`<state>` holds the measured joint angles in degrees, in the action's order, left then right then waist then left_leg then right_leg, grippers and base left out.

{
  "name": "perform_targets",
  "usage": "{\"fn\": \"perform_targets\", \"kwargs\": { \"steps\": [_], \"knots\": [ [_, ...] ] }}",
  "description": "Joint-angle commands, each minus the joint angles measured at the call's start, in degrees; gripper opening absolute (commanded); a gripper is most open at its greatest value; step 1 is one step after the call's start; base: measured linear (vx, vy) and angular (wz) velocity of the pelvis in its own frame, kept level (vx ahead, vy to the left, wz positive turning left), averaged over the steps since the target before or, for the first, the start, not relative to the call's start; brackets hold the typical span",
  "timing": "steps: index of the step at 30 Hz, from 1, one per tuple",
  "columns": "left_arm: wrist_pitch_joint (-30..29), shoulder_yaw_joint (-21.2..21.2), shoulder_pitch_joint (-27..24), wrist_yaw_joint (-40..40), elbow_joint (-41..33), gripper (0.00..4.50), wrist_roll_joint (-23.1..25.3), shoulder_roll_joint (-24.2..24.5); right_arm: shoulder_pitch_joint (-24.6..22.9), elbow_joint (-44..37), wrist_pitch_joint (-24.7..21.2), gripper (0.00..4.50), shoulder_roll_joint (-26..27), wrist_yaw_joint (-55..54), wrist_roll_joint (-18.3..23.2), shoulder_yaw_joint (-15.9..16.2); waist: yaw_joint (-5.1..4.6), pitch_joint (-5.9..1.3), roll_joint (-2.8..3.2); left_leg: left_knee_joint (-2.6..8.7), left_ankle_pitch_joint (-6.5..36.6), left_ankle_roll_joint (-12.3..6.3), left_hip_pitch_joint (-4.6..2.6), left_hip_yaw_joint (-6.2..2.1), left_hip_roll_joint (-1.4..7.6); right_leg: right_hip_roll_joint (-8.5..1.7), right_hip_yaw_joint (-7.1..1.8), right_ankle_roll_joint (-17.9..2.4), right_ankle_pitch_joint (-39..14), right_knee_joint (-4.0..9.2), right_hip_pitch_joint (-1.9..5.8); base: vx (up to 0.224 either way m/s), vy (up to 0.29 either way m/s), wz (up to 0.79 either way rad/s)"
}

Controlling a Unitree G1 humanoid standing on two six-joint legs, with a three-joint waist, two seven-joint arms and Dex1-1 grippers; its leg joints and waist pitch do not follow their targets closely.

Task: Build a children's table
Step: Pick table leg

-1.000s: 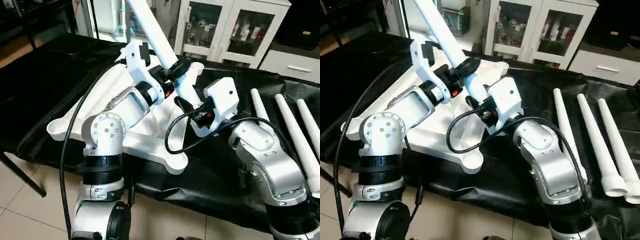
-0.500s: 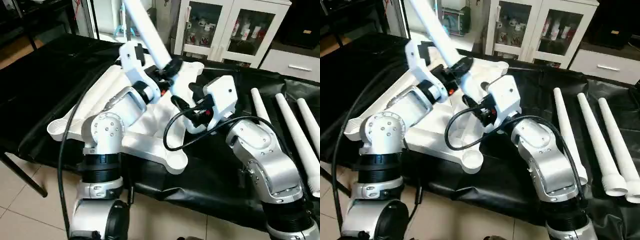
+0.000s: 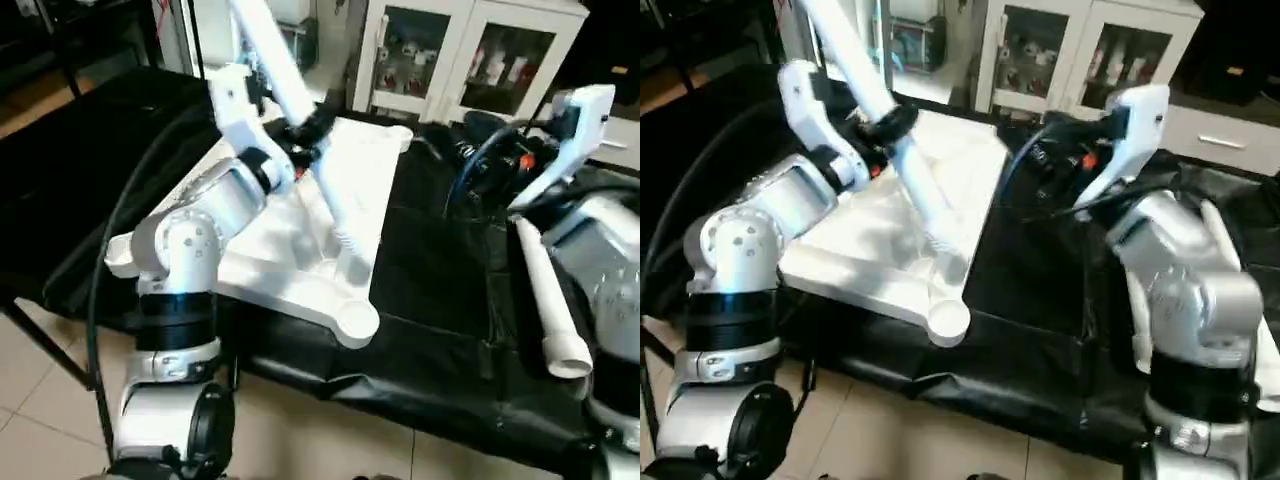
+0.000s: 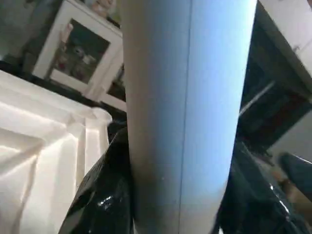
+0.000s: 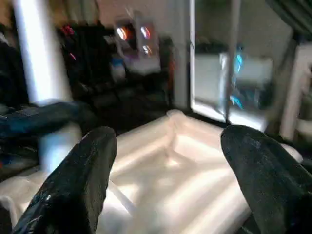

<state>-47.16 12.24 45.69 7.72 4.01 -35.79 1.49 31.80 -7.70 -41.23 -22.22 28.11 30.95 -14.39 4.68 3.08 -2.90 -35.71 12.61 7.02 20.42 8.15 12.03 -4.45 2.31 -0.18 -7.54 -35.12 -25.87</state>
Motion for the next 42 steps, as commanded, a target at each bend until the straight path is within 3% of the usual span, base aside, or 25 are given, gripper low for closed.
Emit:
{"fn": "perform_targets", "kwargs": {
  "steps": [1, 2, 3, 6, 7, 11, 12, 13, 14, 16, 20, 22, 32, 37, 38, 41, 42],
  "knots": [
    [-1.12, -1.58, 2.35, 1.38, -1.32, 1.85, -0.44, 0.54, 1.27, 2.89, -3.37, 3.74, -1.43, 1.61, 1.14, -0.04, 0.18, -4.43, -0.70, 3.70, 2.33, -2.88, 0.77, 1.71, -1.17, -1.10, -0.98, -8.67, -12.62, 3.34, 4.97, 0.000, 0.000, 0.00],
    [-1.12, -1.58, 2.35, 1.38, -1.32, 1.85, -0.44, 0.54, 1.27, 2.89, -3.37, 3.74, -1.43, 1.61, 1.14, -0.04, 0.23, -4.40, -0.72, 3.71, 2.12, -2.91, 0.84, 1.70, -1.17, -1.13, -0.98, -8.52, -12.60, 3.36, 5.00, 0.000, 0.000, 0.00],
    [-1.27, -1.87, 2.50, 1.71, -1.34, 1.85, -0.56, 0.77, 1.68, 3.34, -4.33, 3.74, -1.31, 1.93, 2.31, -0.38, 0.24, -4.48, -1.12, 3.62, 1.54, -3.16, 0.94, 1.74, -1.19, -1.14, -0.97, -8.28, -12.26, 3.34, 5.08, 0.000, 0.000, 0.00],
    [-2.16, -2.45, 2.74, 2.55, -1.97, 1.85, -0.78, 1.44, 2.86, 4.77, -8.80, 3.74, -1.06, 4.19, 6.79, -0.95, 0.29, -4.57, -0.89, 3.58, 0.63, -3.78, 0.86, 1.61, -1.11, -1.13, -0.90, -9.02, -10.86, 3.03, 5.05, 0.000, 0.000, 0.00],
    [-2.90, -2.82, 2.77, 3.05, -2.66, 1.85, -1.03, 1.81, 2.64, 4.67, -9.69, 3.74, -1.74, 6.74, 8.11, 0.06, 0.38, -4.54, -1.10, 3.55, 0.60, -3.94, 0.83, 1.68, -1.09, -1.14, -0.90, -9.17, -10.99, 3.02, 4.99, 0.000, 0.000, 0.00],
    [-3.67, -3.27, 2.81, 3.55, -3.49, 1.85, -1.31, 2.17, 2.08, 4.21, -9.58, 3.74, -2.73, 10.34, 9.14, 1.54, 0.65, -4.49, -1.03, 3.57, 0.53, -4.15, 0.85, 1.69, -0.84, -1.28, -0.87, -9.71, -11.05, 3.07, 4.92, 0.000, 0.000, 0.00],
    [-3.96, -4.41, 2.65, 5.11, -4.32, 1.85, -1.49, 2.74, 1.43, 3.36, -9.56, 3.74, -3.37, 12.81, 9.77, 2.52, 0.64, -4.48, -1.56, 3.58, 0.63, -4.14, 0.91, 1.76, -0.86, -1.30, -0.83, -9.52, -11.78, 3.23, 5.00, 0.000, 0.000, 0.00],
    [-4.13, -6.69, 2.23, 8.13, -5.82, 1.85, -1.66, 3.79, 0.51, 2.40, -8.79, 3.74, -4.62, 16.03, 9.43, 4.55, 0.90, -4.51, -1.42, 3.64, 0.78, -4.09, 0.78, 1.65, -0.68, -1.45, -0.83, -9.40, -12.42, 3.13, 4.96, 0.000, 0.000, 0.00],
    [-4.13, -6.69, 2.23, 8.13, -5.82, 1.85, -1.66, 3.79, 0.51, 2.40, -8.79, 3.74, -4.62, 16.03, 9.43, 4.55, 0.90, -4.51, -1.42, 3.64, 0.78, -4.09, 0.78, 1.65, -0.68, -1.45, -0.83, -9.40, -12.42, 3.13, 4.96, 0.000, 0.000, 0.00],
    [-4.25, -11.44, 1.48, 13.27, -8.63, 1.85, -1.37, 5.73, -1.07, 0.70, -5.75, 3.74, -6.78, 20.97, 7.22, 8.68, 1.04, -4.44, -1.41, 3.71, 0.85, -3.83, 0.78, 1.59, -0.48, -1.58, -0.77, -9.42, -12.66, 3.14, 4.92, 0.000, 0.000, 0.00],
    [-3.78, -15.21, 1.28, 15.97, -10.49, 1.85, -0.43, 6.75, -1.84, -0.60, -2.58, 3.74, -8.45, 23.11, 3.87, 12.81, 0.83, -4.23, -1.91, 3.72, 1.74, -2.67, 0.93, 1.75, -0.48, -1.59, -0.91, -8.80, -14.37, 3.31, 4.71, 0.000, 0.000, 0.00],
    [-3.57, -17.04, 1.12, 17.45, -11.49, 1.85, 0.02, 7.43, -1.72, -1.02, -2.56, 3.74, -8.26, 23.91, 4.21, 13.63, 0.86, -4.19, -1.75, 3.81, 2.63, -2.27, 0.93, 1.68, -0.48, -1.68, -0.94, -8.09, -16.16, 3.43, 4.72, 0.000, 0.000, 0.00],
    [-2.31, -20.77, 0.51, 21.00, -13.60, 1.85, 1.51, 9.05, -1.86, -0.55, -0.89, 3.74, -7.68, 24.92, 2.06, 17.78, 0.49, -4.11, -2.21, 3.97, 4.47, -1.18, 0.89, 1.55, -0.42, -1.46, -0.83, -6.24, -18.76, 3.75, 4.48, 0.000, 0.000, 0.00],
    [-1.83, -21.32, 0.47, 22.16, -13.88, 1.85, 1.97, 9.98, -2.70, -0.88, -1.06, 3.74, -8.30, 25.96, 2.23, 18.30, 0.52, -4.23, -2.06, 3.95, 3.33, -1.12, 1.03, 1.47, -0.40, -1.44, -0.86, -6.99, -15.99, 3.38, 4.67, 0.000, 0.000, 0.00],
    [-1.83, -21.32, 0.47, 22.31, -13.93, 1.85, 2.03, 10.03, -2.71, -0.84, -0.96, 3.48, -8.32, 25.96, 2.26, 18.39, 0.55, -4.29, -2.09, 3.91, 2.82, -1.20, 1.02, 1.49, -0.39, -1.45, -0.88, -7.34, -15.03, 3.27, 4.72, 0.000, 0.000, 0.00],
    [-1.80, -22.02, 0.31, 23.46, -14.57, 1.85, 2.19, 10.50, -2.86, -0.57, -0.74, 3.42, -8.23, 25.90, 2.27, 18.45, 0.53, -4.24, -1.98, 3.95, 2.93, -1.02, 1.01, 1.49, -0.36, -1.47, -0.90, -8.09, -14.29, 3.15, 4.74, 0.000, 0.000, 0.00],
    [-1.76, -22.21, 0.24, 23.67, -14.70, 1.85, 2.25, 10.61, -2.86, -0.46, -0.74, 3.18, -8.20, 25.84, 2.23, 18.45, 0.53, -4.25, -2.00, 3.93, 3.00, -1.00, 1.00, 1.49, -0.37, -1.48, -0.90, -8.13, -14.32, 3.16, 4.75, 0.000, 0.000, 0.00]
  ]
}}
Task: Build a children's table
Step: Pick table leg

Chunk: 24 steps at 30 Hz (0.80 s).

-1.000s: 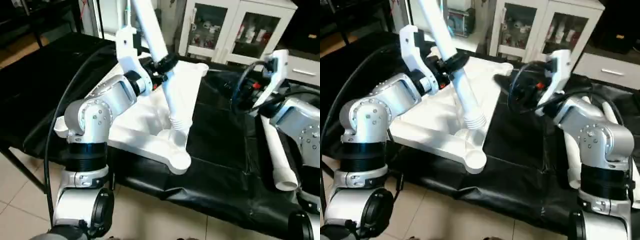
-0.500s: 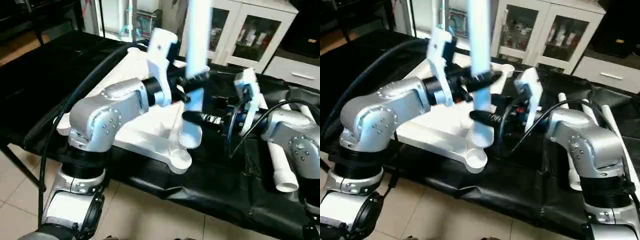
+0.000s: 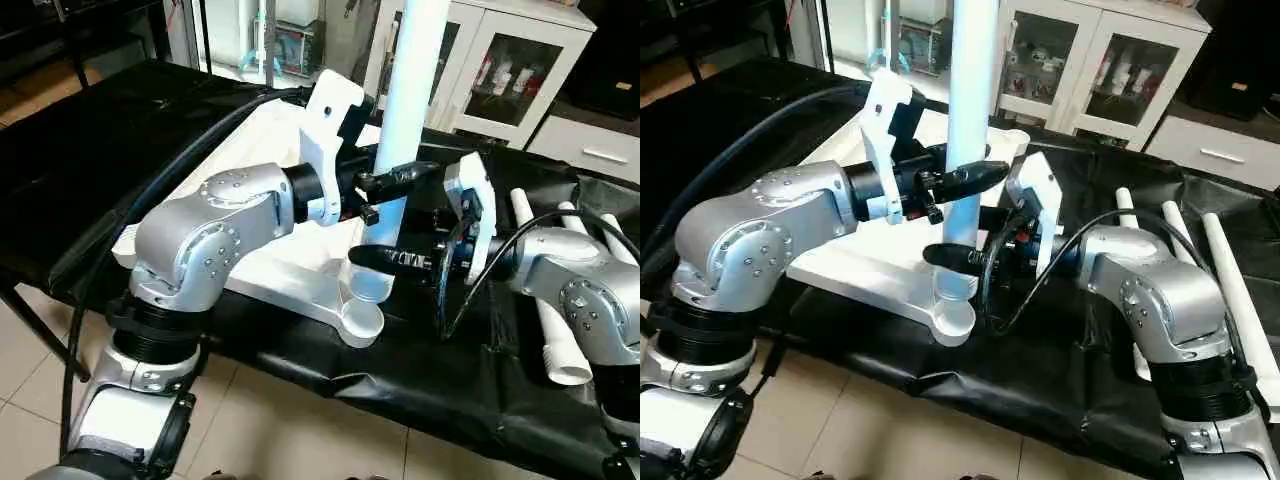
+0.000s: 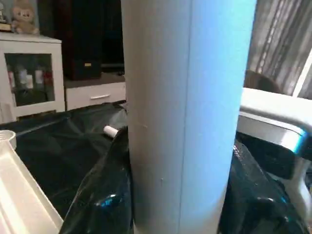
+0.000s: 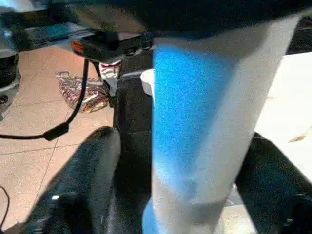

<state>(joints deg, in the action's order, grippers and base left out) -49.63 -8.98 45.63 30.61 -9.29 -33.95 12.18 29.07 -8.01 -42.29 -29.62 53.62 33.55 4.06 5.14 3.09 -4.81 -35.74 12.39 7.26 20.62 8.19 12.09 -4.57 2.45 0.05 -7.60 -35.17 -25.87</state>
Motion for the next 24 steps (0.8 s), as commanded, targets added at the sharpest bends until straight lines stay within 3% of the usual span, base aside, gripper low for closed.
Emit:
{"fn": "perform_targets", "kwargs": {
  "steps": [1, 7, 17, 24],
  "knots": [
    [0.77, -1.13, 0.24, 0.89, -1.49, 1.85, 0.42, 0.01, -0.13, -0.06, 0.30, 3.18, -0.81, 0.33, -0.39, 0.00, 0.04, -4.22, -0.09, 4.00, 3.43, -1.23, 0.80, 1.47, -0.43, -1.35, -1.04, -8.43, -14.46, 3.22, 4.74, 0.000, 0.000, 0.00],
    [1.01, -1.86, 0.04, 1.96, -2.30, 1.85, 0.40, 0.14, -0.27, 0.28, 0.42, 2.64, -0.73, 0.28, -0.55, 0.07, 0.04, -4.17, 0.01, 4.05, 4.65, -0.88, 0.78, 1.44, -0.45, -1.39, -1.02, -7.78, -16.43, 3.47, 4.72, 0.000, 0.000, 0.00],
    [1.29, -2.36, 0.06, 2.91, -2.62, 1.85, 0.79, 0.36, -0.79, 0.18, 0.80, 1.90, -0.75, 0.38, -0.89, 0.29, 0.03, -4.28, 0.15, 4.01, 3.88, -0.87, 0.77, 1.41, -0.45, -1.30, -1.05, -8.56, -13.99, 3.19, 4.82, 0.000, 0.000, 0.00],
    [2.06, -2.54, 0.09, 2.87, -2.31, 1.85, 1.76, 0.40, -1.49, -0.46, 1.22, 1.84, -0.41, 0.07, -1.14, 0.48, 0.06, -4.28, 0.23, 4.01, 4.37, -0.98, 0.75, 1.42, -0.45, -1.30, -1.04, -8.72, -14.13, 3.26, 4.86, 0.000, 0.000, 0.00]
  ]
}}
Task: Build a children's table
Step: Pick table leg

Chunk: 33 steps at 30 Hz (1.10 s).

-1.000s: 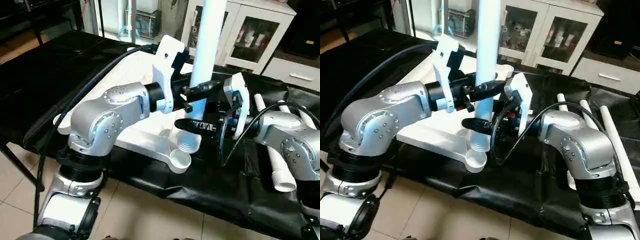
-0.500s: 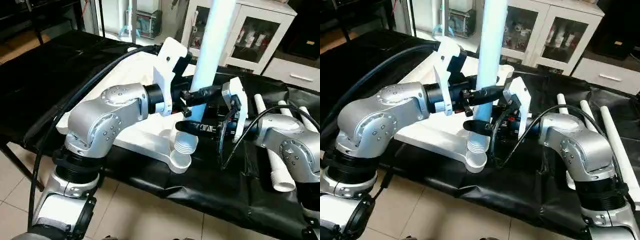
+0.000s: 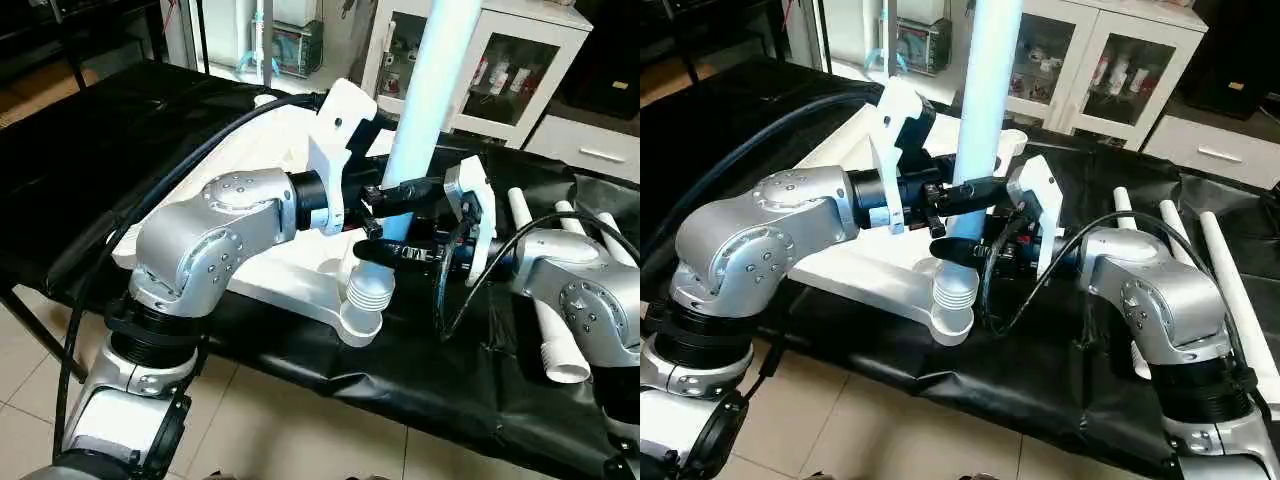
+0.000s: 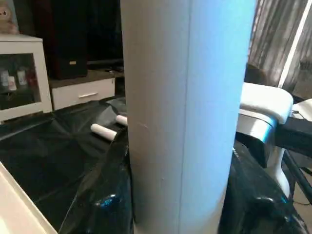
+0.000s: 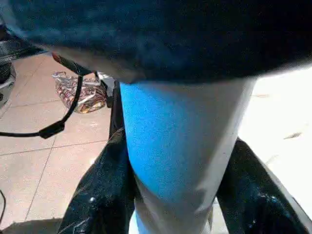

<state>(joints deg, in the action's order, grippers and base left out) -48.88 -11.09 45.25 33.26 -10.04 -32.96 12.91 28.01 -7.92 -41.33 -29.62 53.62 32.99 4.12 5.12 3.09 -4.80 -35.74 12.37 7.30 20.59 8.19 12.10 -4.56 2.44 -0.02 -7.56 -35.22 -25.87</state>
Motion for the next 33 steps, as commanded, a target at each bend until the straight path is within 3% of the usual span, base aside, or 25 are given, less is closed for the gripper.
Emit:
{"fn": "perform_targets", "kwargs": {
  "steps": [1, 4, 11, 18, 20, 21, 23, 24, 25, 26, 31, 33],
  "knots": [
    [1.16, -0.28, 0.43, -0.64, -1.53, 1.85, 1.20, -0.42, -0.60, -0.72, 0.35, 1.84, -0.32, -0.03, -0.53, 0.32, 0.10, -4.29, 0.38, 4.03, 4.49, -0.97, 0.75, 1.39, -0.44, -1.36, -1.03, -8.67, -14.24, 3.30, 4.86, 0.000, 0.000, 0.00],
    [-2.93, 2.16, 0.60, -2.41, -0.51, 2.55, -1.62, -1.87, -1.07, -1.11, 0.59, 1.84, 0.07, -0.59, -0.23, -0.40, 0.01, -4.28, 0.43, 4.00, 4.89, -0.77, 0.78, 1.40, -0.47, -1.29, -1.03, -8.68, -14.27, 3.33, 4.89, 0.000, 0.000, 0.00],
    [-5.53, 5.50, -0.09, -2.32, -0.13, 3.00, -5.34, -2.60, -1.89, -1.93, 0.48, 1.84, 0.61, -2.59, 1.48, -3.87, 0.04, -4.33, 0.65, 4.03, 5.26, -0.73, 0.71, 1.32, -0.58, -1.14, -0.92, -9.39, -13.56, 3.35, 4.89, 0.000, 0.000, 0.00],
    [-6.11, 8.27, -0.96, -1.62, -0.33, 3.50, -6.48, -1.62, -2.24, -0.46, 1.36, 1.83, 1.28, -7.28, 2.96, -10.53, 0.00, -4.37, 0.97, 4.07, 5.15, -0.83, 0.60, 1.34, -0.62, -1.08, -0.88, -9.18, -13.29, 3.40, 4.86, 0.000, 0.000, 0.00],
    [-4.03, 7.47, -1.53, -0.31, -0.69, 3.74, -4.85, 0.37, -2.04, 0.95, 2.52, 1.83, 1.18, -9.86, 1.31, -12.06, -0.02, -4.33, 1.24, 4.16, 5.64, -0.61, 0.53, 1.33, -0.70, -1.02, -0.85, -8.89, -13.99, 3.46, 4.79, 0.000, 0.000, 0.00],
    [-0.22, 6.43, -2.05, 1.07, -0.13, 3.81, -1.76, 2.70, -1.79, 2.45, 3.33, 1.83, 1.07, -11.87, 0.07, -13.16, -0.04, -4.28, 1.19, 4.29, 5.78, -0.78, 0.54, 1.24, -0.64, -1.05, -0.76, -8.39, -14.69, 3.79, 4.75, 0.000, 0.000, 0.00],
    [13.52, 1.97, -3.56, 4.88, 4.04, 3.84, 9.88, 11.22, -2.25, 4.46, 4.14, 1.83, 0.64, -15.81, -2.20, -15.15, -0.25, -4.26, 1.41, 4.41, 6.22, -0.54, 0.54, 1.21, -0.80, -0.94, -0.74, -6.90, -16.45, 3.92, 4.76, 0.000, 0.000, 0.00],
    [16.76, -0.37, -4.16, 6.04, 5.18, 3.84, 13.38, 14.06, -2.79, 3.97, 3.86, 1.83, 0.88, -16.59, -2.27, -15.56, -0.27, -4.20, 1.38, 4.48, 6.60, -0.63, 0.48, 1.15, -0.80, -0.95, -0.72, -6.02, -17.60, 4.20, 4.69, 0.000, 0.000, 0.00],
    [18.90, -2.15, -4.62, 6.90, 5.86, 3.84, 15.86, 16.13, -3.20, 3.44, 3.57, 1.83, 1.12, -17.18, -2.24, -15.88, -0.47, -4.25, 0.97, 4.45, 6.70, -0.34, 0.48, 1.23, -0.82, -0.91, -0.85, -4.62, -18.80, 4.11, 4.79, 0.000, 0.000, 0.00],
    [21.47, -3.94, -5.32, 8.05, 6.51, 3.84, 18.15, 17.97, -3.81, 2.54, 3.19, 1.83, 1.58, -17.72, -2.02, -16.08, -0.46, -4.26, 1.29, 4.55, 6.14, -0.20, 0.39, 1.19, -0.76, -1.01, -0.93, -3.90, -18.98, 4.03, 4.69, 0.000, 0.000, 0.00],
    [26.84, -9.75, -10.44, 15.42, 7.38, 3.84, 21.05, 21.81, -7.21, -1.33, 3.85, 1.83, 4.11, -21.82, -4.22, -13.30, -0.32, -4.34, 2.15, 4.72, 5.20, 1.24, 0.13, 1.34, -0.37, -1.13, -1.12, -8.00, -12.19, 2.99, 4.29, 0.000, 0.000, 0.00],
    [28.17, -11.10, -11.35, 16.72, 8.36, 3.84, 21.66, 22.23, -8.01, -1.86, 4.49, 1.83, 4.35, -22.32, -5.47, -11.83, -0.23, -4.22, 2.15, 4.85, 7.42, 1.66, 0.12, 1.38, -0.41, -1.21, -1.20, -7.98, -13.70, 3.22, 4.38, 0.000, 0.000, 0.00]
  ]
}}
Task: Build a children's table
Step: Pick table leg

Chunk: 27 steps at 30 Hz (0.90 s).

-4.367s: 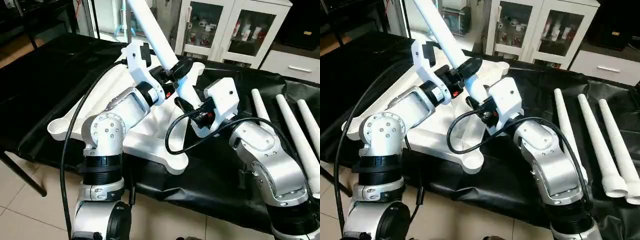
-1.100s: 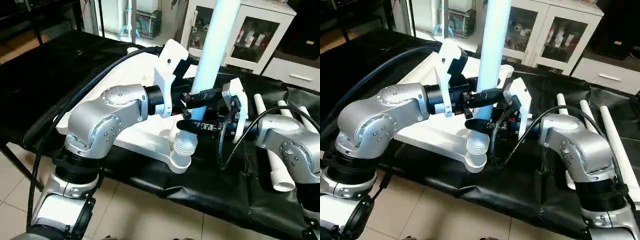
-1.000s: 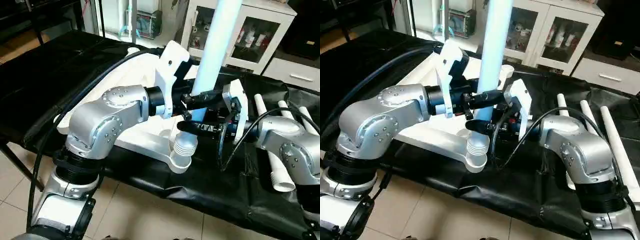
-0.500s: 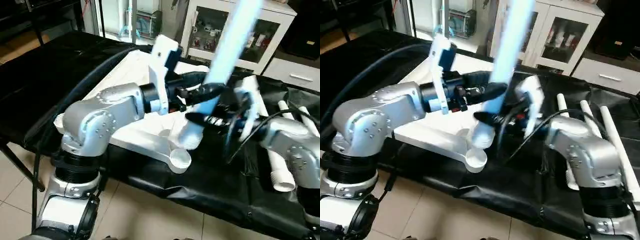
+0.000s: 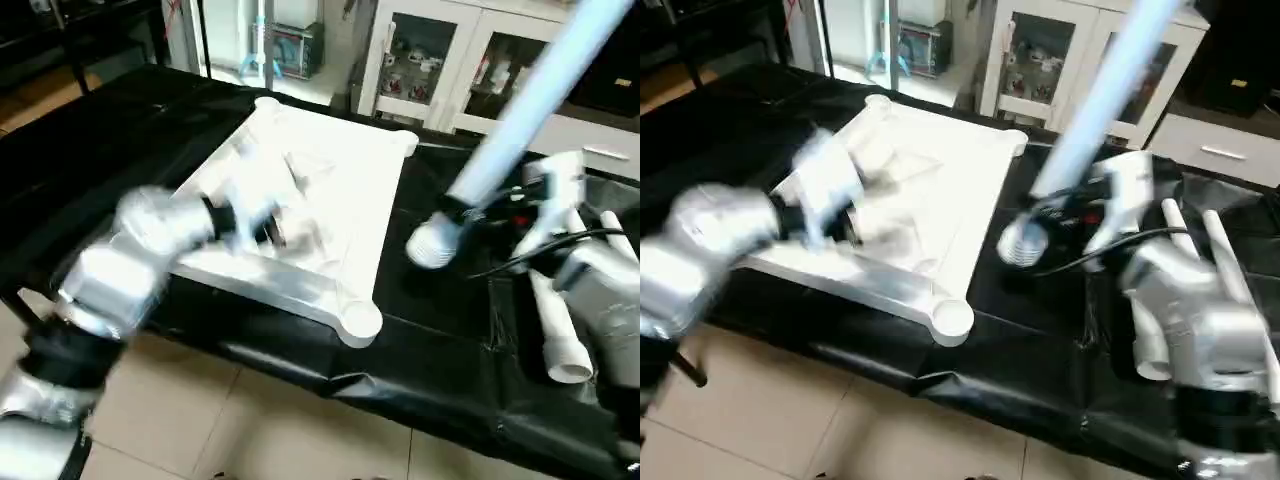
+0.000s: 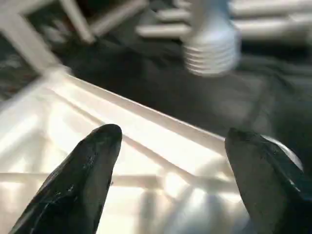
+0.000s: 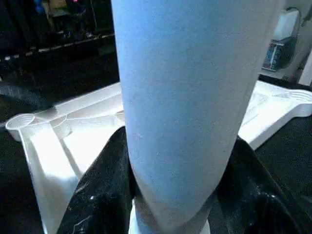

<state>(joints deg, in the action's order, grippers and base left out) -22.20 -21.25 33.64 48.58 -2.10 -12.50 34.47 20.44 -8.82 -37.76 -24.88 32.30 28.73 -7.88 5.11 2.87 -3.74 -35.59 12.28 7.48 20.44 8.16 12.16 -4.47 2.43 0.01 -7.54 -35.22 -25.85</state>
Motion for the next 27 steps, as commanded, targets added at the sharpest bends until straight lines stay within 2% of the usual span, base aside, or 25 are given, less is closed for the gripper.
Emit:
{"fn": "perform_targets", "kwargs": {
  "steps": [1, 2, 3, 4, 5, 6, 10, 13, 15, 19, 21, 23, 25, 27],
  "knots": [
    [3.48, -1.79, -0.40, 2.29, 1.96, 3.84, 1.99, 0.74, -1.03, -1.47, 1.11, 1.83, -0.15, -1.39, -2.01, 1.22, -0.27, -3.98, 1.10, 4.73, 8.21, 1.58, 0.29, 1.44, -0.52, -1.33, -1.21, -7.85, -14.54, 3.24, 4.42, 0.000, 0.000, 0.00],
    [6.05, -2.33, -0.87, 3.29, 3.73, 3.84, 2.87, 0.57, -1.53, -2.05, 1.31, 1.83, 0.11, -1.75, -2.67, 2.07, -0.30, -3.84, 1.02, 4.78, 9.14, 1.35, 0.36, 1.47, -0.70, -1.26, -1.19, -7.02, -16.60, 3.87, 4.30, 0.000, 0.000, 0.00],
    [7.94, -3.12, -1.05, 3.98, 6.06, 3.84, 3.88, 0.16, -2.08, -2.83, 1.89, 1.83, 0.23, -1.73, -3.48, 3.27, -0.37, -3.87, 1.07, 4.88, 10.22, 1.67, 0.36, 1.39, -0.67, -1.37, -1.23, -6.38, -18.53, 3.77, 4.41, 0.000, 0.000, 0.00],
    [9.68, -3.57, -1.04, 4.39, 7.97, 3.84, 4.89, -0.34, -2.33, -3.35, 2.22, 1.83, 0.42, -1.91, -3.99, 3.94, -0.44, -3.81, 0.85, 4.84, 11.05, 1.57, 0.29, 1.42, -0.68, -1.37, -1.20, -5.48, -20.60, 4.09, 4.22, 0.000, 0.000, 0.00],
    [9.68, -3.57, -1.04, 4.39, 7.97, 3.84, 4.89, -0.34, -2.33, -3.35, 2.22, 1.83, 0.42, -1.91, -3.99, 3.94, -0.44, -3.81, 0.85, 4.84, 11.05, 1.57, 0.29, 1.42, -0.68, -1.37, -1.20, -5.48, -20.60, 4.09, 4.22, 0.000, 0.000, 0.00],
    [11.42, -4.27, -0.79, 4.56, 10.80, 3.84, 6.41, -0.97, -2.57, -3.93, 2.08, 1.83, 1.06, -2.23, -4.00, 4.43, -0.47, -3.78, 0.94, 4.91, 11.76, 1.46, 0.34, 1.32, -0.66, -1.46, -1.21, -4.40, -22.91, 4.32, 4.10, 0.000, 0.000, 0.00],
    [14.30, -5.88, 0.17, 3.99, 16.09, 3.84, 9.49, -1.11, -3.02, -4.16, 1.34, 1.83, 2.56, -3.85, -3.67, 4.63, -0.55, -3.82, 0.91, 4.95, 11.45, 1.27, 0.43, 1.23, -0.67, -1.50, -1.23, -3.28, -24.11, 4.46, 3.92, 0.000, 0.000, 0.00],
    [16.15, -6.25, 0.66, 3.74, 19.16, 3.84, 10.89, -1.52, -3.36, -4.22, 1.70, 1.83, 3.37, -4.36, -3.60, 4.67, -0.60, -3.87, 0.93, 4.97, 11.18, 1.38, 0.34, 1.21, -0.56, -1.53, -1.28, -3.99, -22.62, 4.31, 3.85, 0.000, 0.000, 0.00],
    [17.76, -6.23, 0.91, 3.28, 20.83, 3.56, 11.69, -1.95, -3.38, -4.28, 1.97, 1.83, 3.84, -4.63, -3.62, 4.69, -0.54, -3.97, 0.96, 4.94, 10.63, 1.43, 0.32, 1.20, -0.48, -1.59, -1.34, -4.82, -20.58, 4.05, 3.93, 0.000, 0.000, 0.00],
    [20.34, -6.09, 1.84, 3.85, 24.25, 3.46, 13.58, -2.67, -3.28, -4.60, 2.23, 1.83, 4.77, -5.33, -4.03, 4.55, -0.43, -3.99, 0.98, 4.94, 9.13, 1.41, 0.36, 1.30, -0.41, -1.61, -1.46, -7.17, -15.51, 3.45, 4.20, 0.000, 0.000, 0.00],
    [20.65, -6.16, 1.96, 4.29, 24.60, 3.08, 13.67, -2.66, -3.28, -4.65, 2.22, 1.83, 4.90, -5.49, -3.96, 4.54, -0.42, -3.97, 1.06, 4.98, 9.56, 1.56, 0.29, 1.29, -0.38, -1.68, -1.49, -7.09, -16.06, 3.46, 4.22, 0.000, 0.000, 0.00],
    [20.82, -6.29, 1.86, 5.92, 24.68, 3.05, 13.36, -2.72, -3.36, -4.67, 2.23, 1.83, 5.13, -5.73, -3.93, 4.66, -0.40, -3.81, 0.96, 5.02, 10.95, 1.66, 0.28, 1.34, -0.45, -1.78, -1.53, -6.48, -18.98, 3.77, 4.17, 0.000, 0.000, 0.00],
    [21.13, -6.29, 1.68, 7.16, 24.64, 2.72, 13.04, -2.98, -3.41, -4.62, 2.26, 1.83, 5.32, -5.77, -4.07, 4.74, -0.40, -3.73, 0.95, 5.05, 11.81, 1.67, 0.26, 1.32, -0.48, -1.84, -1.54, -5.69, -21.46, 4.10, 4.03, 0.000, 0.000, 0.00],
    [21.02, -6.37, 1.44, 8.53, 24.41, 2.63, 12.49, -3.18, -3.42, -4.55, 2.27, 1.83, 5.39, -5.78, -4.11, 4.78, -0.42, -3.68, 0.95, 5.09, 12.42, 1.76, 0.27, 1.25, -0.47, -1.88, -1.49, -5.03, -23.34, 4.27, 3.94, 0.000, 0.000, 0.00]
  ]
}}
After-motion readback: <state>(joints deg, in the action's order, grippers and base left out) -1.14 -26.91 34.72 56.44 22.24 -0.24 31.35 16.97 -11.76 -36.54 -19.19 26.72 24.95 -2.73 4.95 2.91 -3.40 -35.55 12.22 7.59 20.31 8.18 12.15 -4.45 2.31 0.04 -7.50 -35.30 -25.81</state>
